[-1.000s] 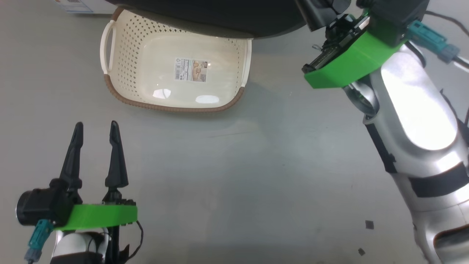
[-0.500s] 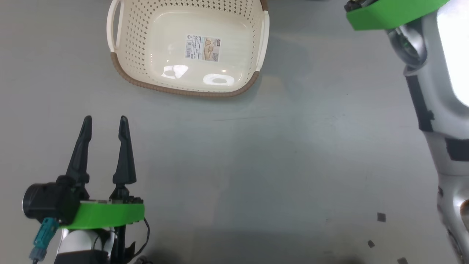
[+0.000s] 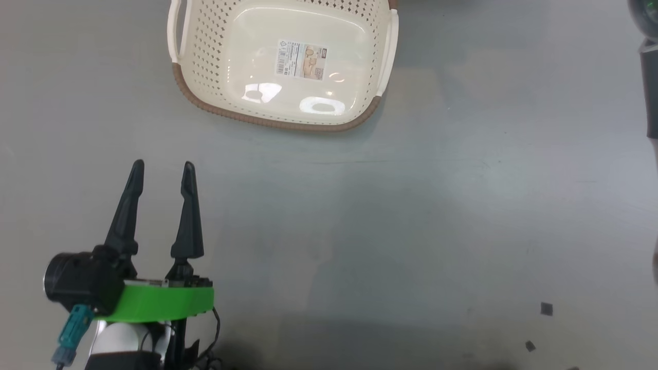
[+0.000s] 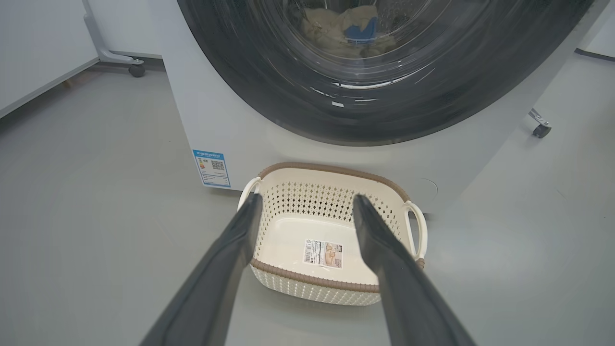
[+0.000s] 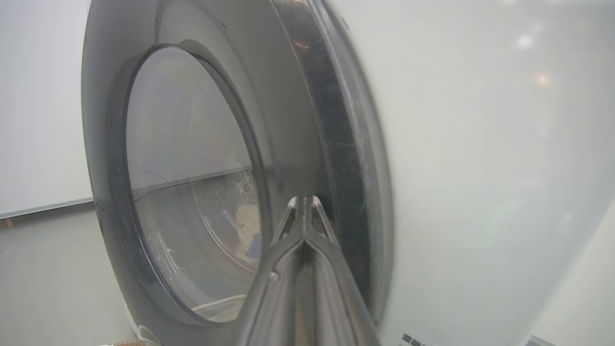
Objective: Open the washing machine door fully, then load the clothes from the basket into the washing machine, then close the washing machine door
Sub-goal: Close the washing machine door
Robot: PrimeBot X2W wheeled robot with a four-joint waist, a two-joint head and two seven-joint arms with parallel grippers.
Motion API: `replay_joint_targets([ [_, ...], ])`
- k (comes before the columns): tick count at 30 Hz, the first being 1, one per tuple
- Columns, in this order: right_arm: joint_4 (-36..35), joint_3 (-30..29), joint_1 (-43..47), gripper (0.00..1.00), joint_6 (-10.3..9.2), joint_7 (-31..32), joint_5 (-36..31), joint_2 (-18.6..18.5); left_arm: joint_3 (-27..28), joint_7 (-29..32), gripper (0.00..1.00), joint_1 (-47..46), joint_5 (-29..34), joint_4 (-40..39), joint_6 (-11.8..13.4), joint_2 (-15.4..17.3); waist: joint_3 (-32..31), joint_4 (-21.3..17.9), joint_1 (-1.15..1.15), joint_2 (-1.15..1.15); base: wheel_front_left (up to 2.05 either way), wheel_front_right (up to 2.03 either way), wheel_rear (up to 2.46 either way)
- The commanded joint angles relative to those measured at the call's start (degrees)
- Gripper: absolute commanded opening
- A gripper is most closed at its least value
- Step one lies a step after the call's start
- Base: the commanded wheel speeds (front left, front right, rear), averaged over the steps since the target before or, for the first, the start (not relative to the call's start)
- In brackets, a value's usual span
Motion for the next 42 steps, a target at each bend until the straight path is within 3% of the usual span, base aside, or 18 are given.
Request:
replay_joint_targets([
  [1, -1.13, -1.14, -1.82, 0.00, 0.19, -0.02, -0.11, 0.01, 1.61, -0.39, 1.00, 0.39, 0.35, -1.91, 0.03, 0.71, 0.00, 0.06, 0.00, 0.00, 0.00, 0.00, 0.00],
  [10, -1.97, -0.38, 0.89, 0.00, 0.19, -0.02, -0.59, 1.11, 2.75, -0.39, 1.00, -0.09, 0.20, -1.16, 0.03, 0.61, -1.73, -1.34, 0.00, 0.00, 0.00, 0.00, 0.00],
  [21, -8.15, 1.19, 10.47, 0.04, 0.19, -0.02, 2.48, 2.62, 6.10, -0.39, 1.00, -0.57, -1.36, 1.40, 0.03, 0.40, -7.76, -5.12, 0.00, 0.00, 0.00, 0.00, 0.00],
  [24, -10.42, 0.82, 15.20, 0.63, 0.19, -0.02, 2.74, 2.82, 6.70, -0.39, 1.00, -0.23, -2.41, 2.77, 0.03, 0.34, -10.73, -6.27, 0.00, 0.00, 0.00, 0.00, 0.00],
  [27, -12.23, 0.34, 20.30, 0.94, 0.19, -0.02, 2.51, 2.94, 6.94, -0.39, 1.00, 0.60, -3.67, 4.06, 0.03, 0.33, -14.14, -7.36, 0.00, 0.00, 0.00, 0.00, 0.00],
  [28, -12.73, 0.32, 22.08, 1.00, 0.19, -0.02, 2.30, 2.98, 7.11, -0.39, 1.00, 1.06, -4.01, 4.54, 0.03, 0.32, -15.45, -7.79, 0.00, 0.00, 0.00, 0.00, 0.00],
  [42, -18.47, 0.65, 41.87, 1.00, 0.19, -0.02, 2.23, 1.47, 8.97, -0.39, 1.00, 6.91, -4.65, 7.43, 0.03, 0.31, -28.08, -10.51, 0.00, 0.00, 0.00, 0.00, 0.00],
])
